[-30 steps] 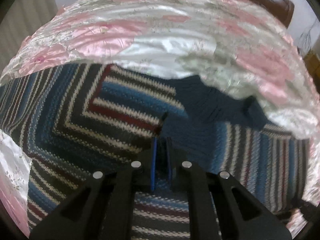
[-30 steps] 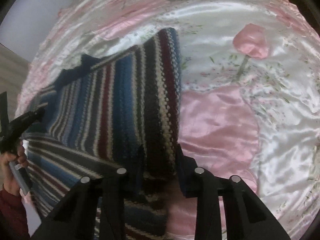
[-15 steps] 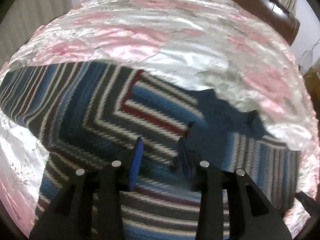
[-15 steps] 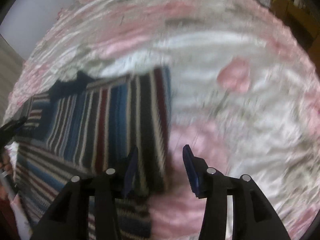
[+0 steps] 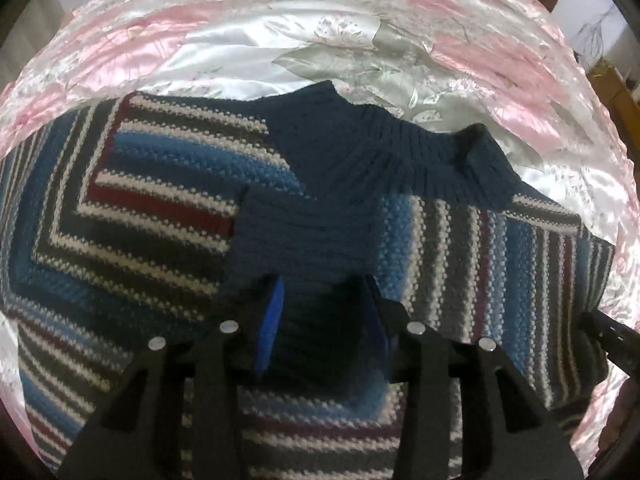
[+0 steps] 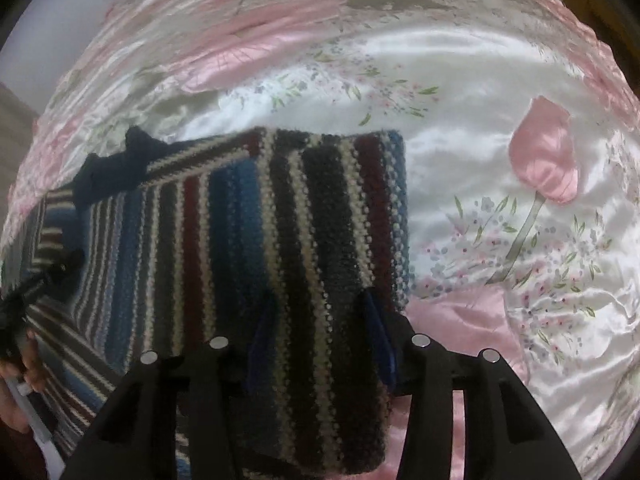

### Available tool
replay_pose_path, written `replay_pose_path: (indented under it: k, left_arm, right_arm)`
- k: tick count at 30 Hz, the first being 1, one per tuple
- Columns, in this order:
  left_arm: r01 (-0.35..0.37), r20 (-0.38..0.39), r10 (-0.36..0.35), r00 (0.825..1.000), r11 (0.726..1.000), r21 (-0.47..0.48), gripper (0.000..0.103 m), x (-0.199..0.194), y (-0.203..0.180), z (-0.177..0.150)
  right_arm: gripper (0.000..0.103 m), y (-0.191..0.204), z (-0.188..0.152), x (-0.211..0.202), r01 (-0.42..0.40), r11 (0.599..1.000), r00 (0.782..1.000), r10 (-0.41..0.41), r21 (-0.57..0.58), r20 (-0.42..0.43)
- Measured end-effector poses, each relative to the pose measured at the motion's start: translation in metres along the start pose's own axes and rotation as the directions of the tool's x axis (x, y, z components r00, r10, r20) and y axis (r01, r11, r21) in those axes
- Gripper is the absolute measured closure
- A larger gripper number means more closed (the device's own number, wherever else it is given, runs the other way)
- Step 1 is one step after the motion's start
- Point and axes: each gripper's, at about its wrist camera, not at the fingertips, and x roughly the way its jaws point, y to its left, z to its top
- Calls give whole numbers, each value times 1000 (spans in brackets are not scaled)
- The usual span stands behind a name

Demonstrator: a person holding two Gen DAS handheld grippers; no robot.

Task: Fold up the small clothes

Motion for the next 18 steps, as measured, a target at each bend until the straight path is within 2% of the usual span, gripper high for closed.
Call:
replay_pose_path:
  k: [5, 7, 8, 9, 11, 13, 15, 18]
  left_arm:
    - [-10, 11, 10, 1000, 1000, 14, 61, -2, -3, -3]
    - [8, 1, -8, 1000, 1000, 16, 54, -12, -3, -5]
    - [18, 2, -18, 1000, 1000, 10, 50, -18, 1, -6]
    - [28, 18, -28, 999, 1000, 3, 42, -28, 8, -8]
    - [22, 48, -22, 999, 1000, 7, 39, -43, 20, -13]
    - [13, 59, -14, 998, 1000, 12, 39, -54, 40, -18]
    - [17, 47, -16, 999, 1000, -26, 38, -62, 71, -19]
    - [14, 39, -11, 999, 996, -93, 38, -73, 118, -23]
  right_arm:
    - [55, 9, 2, 0, 42, 999, 999, -42, 7, 3]
    - [52, 16, 1, -11, 62, 998, 998, -62, 5, 12]
    - [47, 16, 0, -16, 57, 998, 998, -57, 7, 19]
    - [46, 21, -5, -26, 55, 998, 998, -55, 1, 38]
    - [46, 33, -13, -39, 66, 998, 996, -64, -23, 62]
    - [46, 46, -17, -46, 46, 997, 997, -43, -54, 67]
    - [46, 64, -19, -45, 16, 997, 1000, -14, -80, 27]
    - [44, 99, -17, -40, -17, 989, 1000, 20, -147, 17]
